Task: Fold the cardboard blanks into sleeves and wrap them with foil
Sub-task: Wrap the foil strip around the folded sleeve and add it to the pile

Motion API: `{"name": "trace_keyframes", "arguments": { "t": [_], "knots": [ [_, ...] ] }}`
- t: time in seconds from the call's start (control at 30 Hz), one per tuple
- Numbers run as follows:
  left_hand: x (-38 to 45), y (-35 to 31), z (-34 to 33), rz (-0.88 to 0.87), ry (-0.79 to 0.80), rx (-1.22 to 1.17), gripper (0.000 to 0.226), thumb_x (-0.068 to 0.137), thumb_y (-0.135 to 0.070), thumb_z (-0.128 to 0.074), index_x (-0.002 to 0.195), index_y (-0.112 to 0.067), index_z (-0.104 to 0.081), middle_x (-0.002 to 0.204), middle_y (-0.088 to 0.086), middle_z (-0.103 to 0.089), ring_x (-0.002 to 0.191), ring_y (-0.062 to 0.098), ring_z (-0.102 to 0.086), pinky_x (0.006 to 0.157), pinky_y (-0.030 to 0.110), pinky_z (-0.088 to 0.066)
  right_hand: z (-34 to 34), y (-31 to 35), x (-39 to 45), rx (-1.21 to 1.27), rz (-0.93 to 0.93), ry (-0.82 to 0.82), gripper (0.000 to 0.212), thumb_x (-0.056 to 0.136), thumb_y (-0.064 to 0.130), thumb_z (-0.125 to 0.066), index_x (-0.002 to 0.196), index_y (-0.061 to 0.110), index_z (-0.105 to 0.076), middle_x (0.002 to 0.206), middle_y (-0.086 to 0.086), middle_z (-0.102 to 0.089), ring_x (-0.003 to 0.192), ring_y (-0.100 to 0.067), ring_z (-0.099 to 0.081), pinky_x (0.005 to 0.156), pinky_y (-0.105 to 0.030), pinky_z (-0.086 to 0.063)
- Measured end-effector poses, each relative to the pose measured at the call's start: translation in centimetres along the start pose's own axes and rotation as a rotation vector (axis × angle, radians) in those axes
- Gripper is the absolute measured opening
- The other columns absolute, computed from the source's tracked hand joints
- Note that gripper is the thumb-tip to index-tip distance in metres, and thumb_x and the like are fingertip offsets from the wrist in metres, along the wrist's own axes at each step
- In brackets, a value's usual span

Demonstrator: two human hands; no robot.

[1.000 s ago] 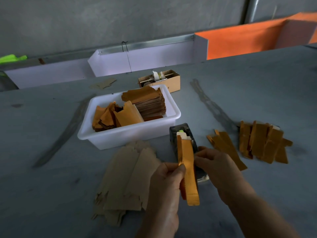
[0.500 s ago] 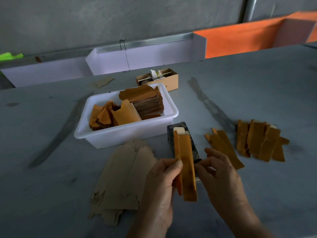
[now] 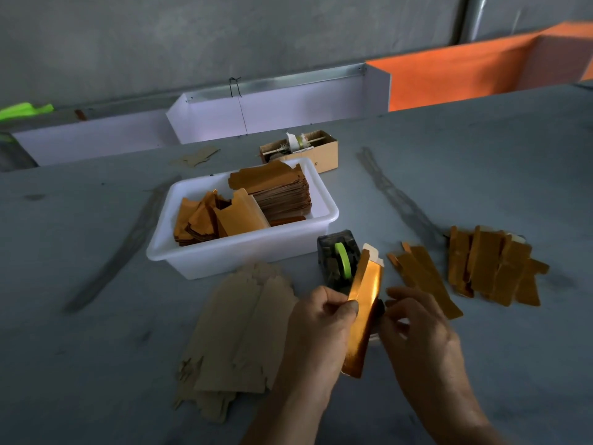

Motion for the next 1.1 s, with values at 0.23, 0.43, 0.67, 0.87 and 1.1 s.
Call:
{"name": "trace_keyframes", "arguments": {
  "t": [0.23, 0.43, 0.67, 0.87, 1.1],
  "knots": [
    [-0.8, 0.0, 0.7, 0.076, 0.065, -0.110, 0.011, 0.084, -0.024, -0.068, 0.074, -0.020, -0.069, 0.061, -0.010, -0.067, 0.052, -0.005, -0.059, 0.042, 0.006, -0.039, 3.7, 0.3, -0.4, 0.667, -0.282, 0.306, 0.016, 0.081, 0.008, -0.060, 0.071, 0.017, -0.067, 0.069, 0.000, -0.065, 0.068, -0.012, -0.064, 0.063, -0.029, -0.049],
    [-1.7, -0.1, 1.0, 0.120, 0.112, -0.149, 0.012, 0.084, -0.018, -0.069, 0.072, -0.018, -0.068, 0.061, -0.003, -0.067, 0.058, 0.011, -0.063, 0.057, 0.025, -0.049, 3.5, 2.2, -0.3, 0.539, -0.082, 0.470, 0.036, 0.081, 0.002, -0.059, 0.075, 0.036, -0.072, 0.074, 0.004, -0.070, 0.062, -0.004, -0.061, 0.053, -0.016, -0.047],
    [-2.0, -0.6, 1.2, 0.104, 0.148, -0.160, 0.011, 0.083, -0.014, -0.070, 0.072, -0.016, -0.071, 0.070, 0.006, -0.071, 0.064, 0.017, -0.068, 0.067, 0.036, -0.059, 3.2, 3.0, -0.2, 0.384, 0.059, 0.414, 0.033, 0.080, 0.012, -0.063, 0.096, 0.041, -0.064, 0.078, 0.008, -0.069, 0.068, -0.005, -0.063, 0.056, -0.013, -0.047],
    [-2.5, -1.1, 1.0, 0.123, 0.236, -0.269, 0.012, 0.086, -0.008, -0.066, 0.076, -0.011, -0.072, 0.071, 0.004, -0.073, 0.067, 0.013, -0.072, 0.062, 0.021, -0.056, 3.1, 2.6, 0.2, 0.314, 0.013, 0.333, 0.025, 0.073, 0.022, -0.069, 0.089, 0.026, -0.051, 0.075, 0.010, -0.070, 0.064, -0.007, -0.066, 0.051, -0.019, -0.047],
    [-2.7, -1.0, 1.0, 0.157, 0.274, -0.267, 0.014, 0.088, -0.017, -0.063, 0.078, -0.011, -0.070, 0.074, 0.005, -0.074, 0.071, 0.015, -0.072, 0.072, 0.028, -0.059, 3.0, 2.7, 0.1, 0.268, -0.009, 0.329, 0.024, 0.076, 0.018, -0.071, 0.088, 0.026, -0.052, 0.074, 0.013, -0.070, 0.064, -0.005, -0.065, 0.054, -0.021, -0.049]
  ]
}}
Point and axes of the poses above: each hand's wrist, its own x-axis towards the middle knuckle, its own z-axis out of the back of the hand, y = z × x, the point moved 4 cm from there along x, towards the middle knuckle
